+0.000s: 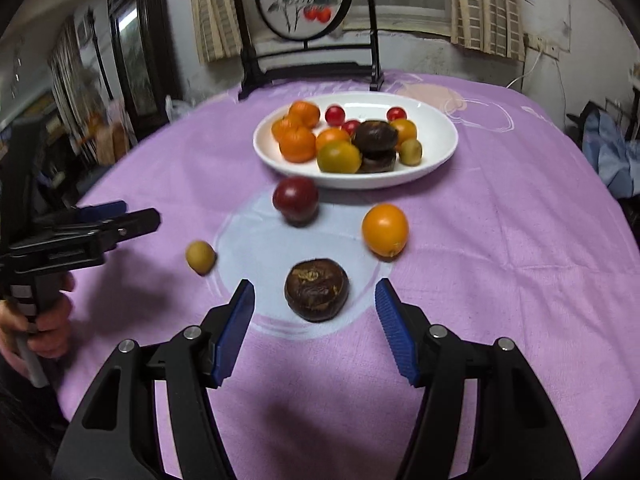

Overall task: Organize fruits
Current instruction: 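Grasp the last dark brown fruit with the right tool while the left tool grasps a yellow-green fruit, then place both held fruits on the white plate and open both tools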

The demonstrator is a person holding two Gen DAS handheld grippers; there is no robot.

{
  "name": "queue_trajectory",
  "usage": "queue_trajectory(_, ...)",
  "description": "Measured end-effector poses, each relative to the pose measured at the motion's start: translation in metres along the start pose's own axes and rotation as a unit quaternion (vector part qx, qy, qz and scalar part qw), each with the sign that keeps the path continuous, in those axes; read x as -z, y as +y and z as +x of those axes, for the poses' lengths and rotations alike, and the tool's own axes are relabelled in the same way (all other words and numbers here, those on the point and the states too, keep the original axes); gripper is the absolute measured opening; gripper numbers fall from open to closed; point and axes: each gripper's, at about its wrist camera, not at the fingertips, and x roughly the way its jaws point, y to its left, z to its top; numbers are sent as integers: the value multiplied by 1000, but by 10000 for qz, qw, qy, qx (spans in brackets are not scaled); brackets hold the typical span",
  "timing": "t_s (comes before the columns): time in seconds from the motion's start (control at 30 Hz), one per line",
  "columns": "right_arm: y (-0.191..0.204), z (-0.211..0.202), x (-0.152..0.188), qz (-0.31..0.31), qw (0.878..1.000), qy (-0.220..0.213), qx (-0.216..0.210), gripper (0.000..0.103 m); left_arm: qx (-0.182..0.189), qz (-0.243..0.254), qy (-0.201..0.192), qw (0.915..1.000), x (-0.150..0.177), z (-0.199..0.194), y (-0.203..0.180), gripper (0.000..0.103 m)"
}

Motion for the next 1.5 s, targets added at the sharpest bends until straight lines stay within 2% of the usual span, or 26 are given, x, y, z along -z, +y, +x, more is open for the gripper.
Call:
queue_trajectory(0.33,7,30,-7,-112,9984,441,343,63,181,-55,-67,9998,7,1,5,94)
queue_trajectory(0.43,9,34,-8,-175,9976,536,400,58,215,-100,-50,9997,8,1,7,94)
queue_trajectory(0.57,8,45,-7,-165,9959,789,420,45,250,-145,-29,9996,7,2,8,94)
queue_trajectory(0.67,4,42,-7,-75,9969,724,311,42,252,-130,-27,9996,7,2,8,94)
queue_trajectory(0.77,-6,30,-7,235,9988,418,41,42,309,-68,6,9995,7,4,6,94)
queue_trajectory(0.9,-25,17,-5,734,9972,111,-132,42,548,468,55,9974,10,4,-15,93)
queue_trajectory(0.97,-25,16,-6,755,9970,82,-152,42,598,700,121,9957,12,6,-27,89)
queue_trajectory(1.03,-23,15,-6,699,9974,69,-164,42,705,899,233,9932,12,11,-37,72)
queue_trajectory(1.13,-23,14,-6,698,9974,48,-198,42,783,1010,435,9908,11,21,-47,54)
queue_trajectory(1.33,-27,13,-5,807,9963,22,-296,42,779,1223,652,9873,12,31,-58,40)
queue_trajectory(1.5,-29,12,-5,882,9955,-11,-356,42,655,1245,844,9865,14,40,-59,35)
